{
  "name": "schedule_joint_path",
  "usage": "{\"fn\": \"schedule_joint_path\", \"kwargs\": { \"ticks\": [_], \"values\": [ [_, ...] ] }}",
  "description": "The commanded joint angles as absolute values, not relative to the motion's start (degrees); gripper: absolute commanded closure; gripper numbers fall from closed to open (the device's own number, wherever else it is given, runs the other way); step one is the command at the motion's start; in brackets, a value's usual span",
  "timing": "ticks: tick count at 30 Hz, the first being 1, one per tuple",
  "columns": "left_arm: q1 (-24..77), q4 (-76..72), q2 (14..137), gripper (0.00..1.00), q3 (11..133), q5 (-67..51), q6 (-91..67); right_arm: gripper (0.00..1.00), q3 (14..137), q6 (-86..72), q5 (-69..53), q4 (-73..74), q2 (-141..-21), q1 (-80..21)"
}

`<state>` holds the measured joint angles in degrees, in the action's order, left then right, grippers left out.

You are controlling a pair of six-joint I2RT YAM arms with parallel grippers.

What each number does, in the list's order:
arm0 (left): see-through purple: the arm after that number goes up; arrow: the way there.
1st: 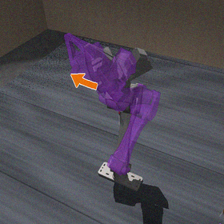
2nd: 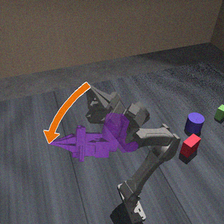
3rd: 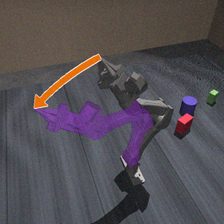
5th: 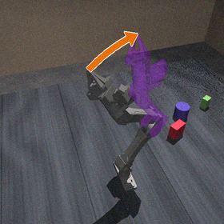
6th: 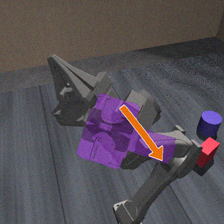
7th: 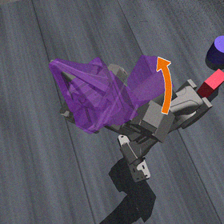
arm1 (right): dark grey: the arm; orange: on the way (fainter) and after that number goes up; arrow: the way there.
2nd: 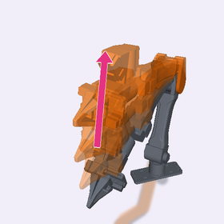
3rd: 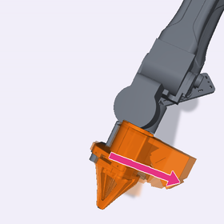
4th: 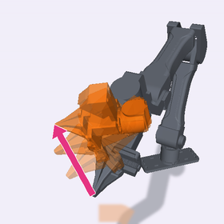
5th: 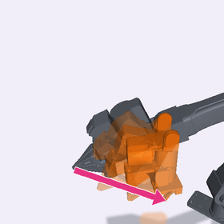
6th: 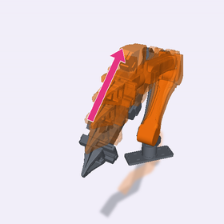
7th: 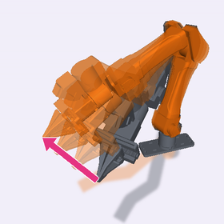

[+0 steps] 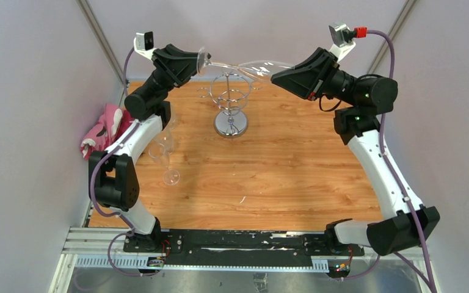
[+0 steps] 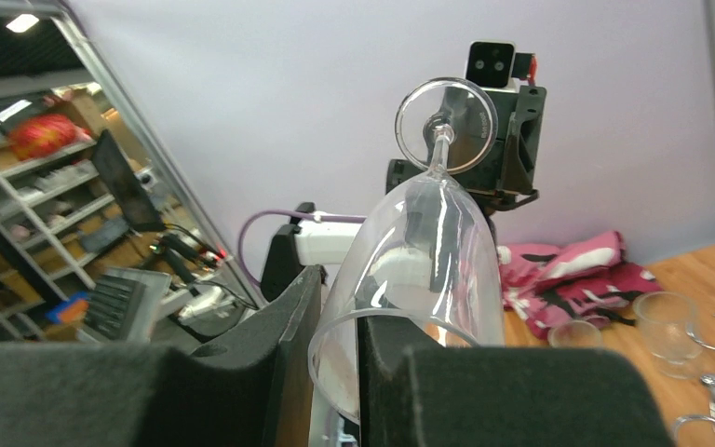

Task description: Take the wine glass off the wine glass rack

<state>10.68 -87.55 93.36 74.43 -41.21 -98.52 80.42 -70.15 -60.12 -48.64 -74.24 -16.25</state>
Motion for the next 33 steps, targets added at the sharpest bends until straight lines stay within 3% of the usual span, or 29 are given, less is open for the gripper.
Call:
{"fn": "schedule_joint_path", "kwargs": {
  "ticks": [1, 6, 15, 23, 33],
  "values": [
    [12.22, -90.22, 95.29, 0.54, 75.80, -49.59, -95.78, 1.00, 82.15, -56.19, -61.83, -31.02, -71.10, -18.55],
    [12.22, -90.22, 96.55, 0.51, 76.80, -49.61, -96.16, 1.00, 83.96, -51.38, -61.26, -21.51, -70.59, -18.54],
    [11.94, -90.22, 95.94, 0.45, 77.60, -50.17, -96.06, 1.00, 83.28, -48.51, -60.41, -17.68, -71.23, -18.54],
    [10.20, -76.47, 94.16, 0.53, 76.85, -49.94, -85.61, 1.00, 86.17, -40.84, -56.95, -6.25, -68.83, -18.54],
    [10.20, -65.43, 92.19, 0.52, 75.36, -51.12, -76.21, 1.00, 87.94, -36.68, -52.88, 1.24, -69.61, -18.46]
  ]
}}
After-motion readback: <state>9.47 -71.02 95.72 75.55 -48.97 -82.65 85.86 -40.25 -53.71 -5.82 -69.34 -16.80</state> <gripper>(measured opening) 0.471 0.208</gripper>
